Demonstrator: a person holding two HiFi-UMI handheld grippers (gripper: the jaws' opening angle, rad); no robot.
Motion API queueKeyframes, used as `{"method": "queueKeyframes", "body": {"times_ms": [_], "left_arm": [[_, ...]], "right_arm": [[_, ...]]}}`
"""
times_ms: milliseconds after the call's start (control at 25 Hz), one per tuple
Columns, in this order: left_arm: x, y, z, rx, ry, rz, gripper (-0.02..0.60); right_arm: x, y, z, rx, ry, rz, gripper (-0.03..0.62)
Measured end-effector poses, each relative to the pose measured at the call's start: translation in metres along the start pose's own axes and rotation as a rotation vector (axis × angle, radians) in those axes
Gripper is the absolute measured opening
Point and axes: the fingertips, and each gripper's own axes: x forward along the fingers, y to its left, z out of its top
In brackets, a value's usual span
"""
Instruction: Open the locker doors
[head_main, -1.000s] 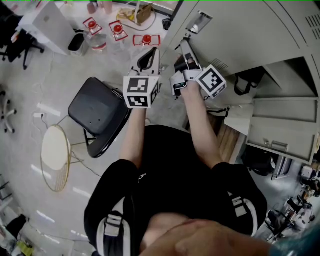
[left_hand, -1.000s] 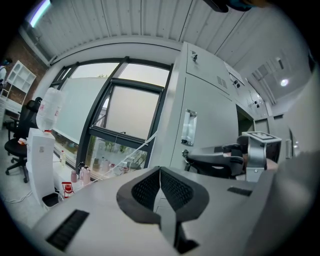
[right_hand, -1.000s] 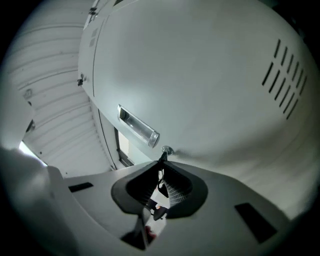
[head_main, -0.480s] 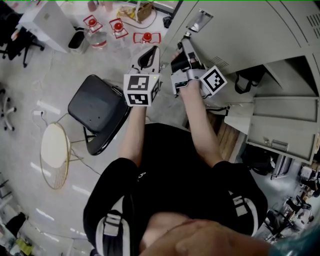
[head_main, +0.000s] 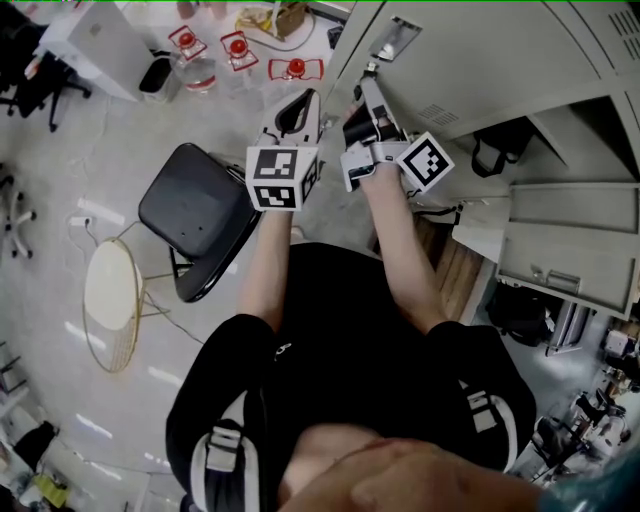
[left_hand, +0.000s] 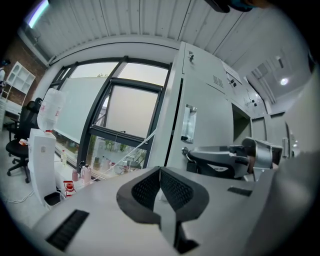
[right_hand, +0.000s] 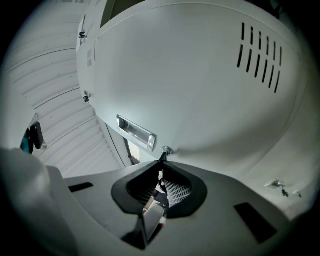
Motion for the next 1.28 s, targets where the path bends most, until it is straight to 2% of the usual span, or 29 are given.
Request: {"method": "queueKeyframes", "body": {"times_ms": [440, 960, 1160, 1280], "left_arm": [[-0.025, -0.008, -0.010, -0.009, 0.014, 0.018, 0.011], [-0.046, -0.036, -0.004, 0.050, 0.015, 0.032, 0.011], [-0.056, -0.059, -0.013, 0.057, 0.037, 0.021, 0.011], [-0.063, -0.078, -0.020, 0.094, 0.055, 0.011, 0.011]], "right_arm": [[-0.032, 0.014, -0.013, 0.034, 0.031, 0.045, 0.041], [-0.083, 0.031, -0.021, 0.033, 0.090, 0.110, 0.040], [-0.111, 0.037, -0.022, 0.050, 0.097, 0.137, 0.040], [-0.132, 0.041, -0.021, 0.059, 0.101, 0.148, 0.040]]}}
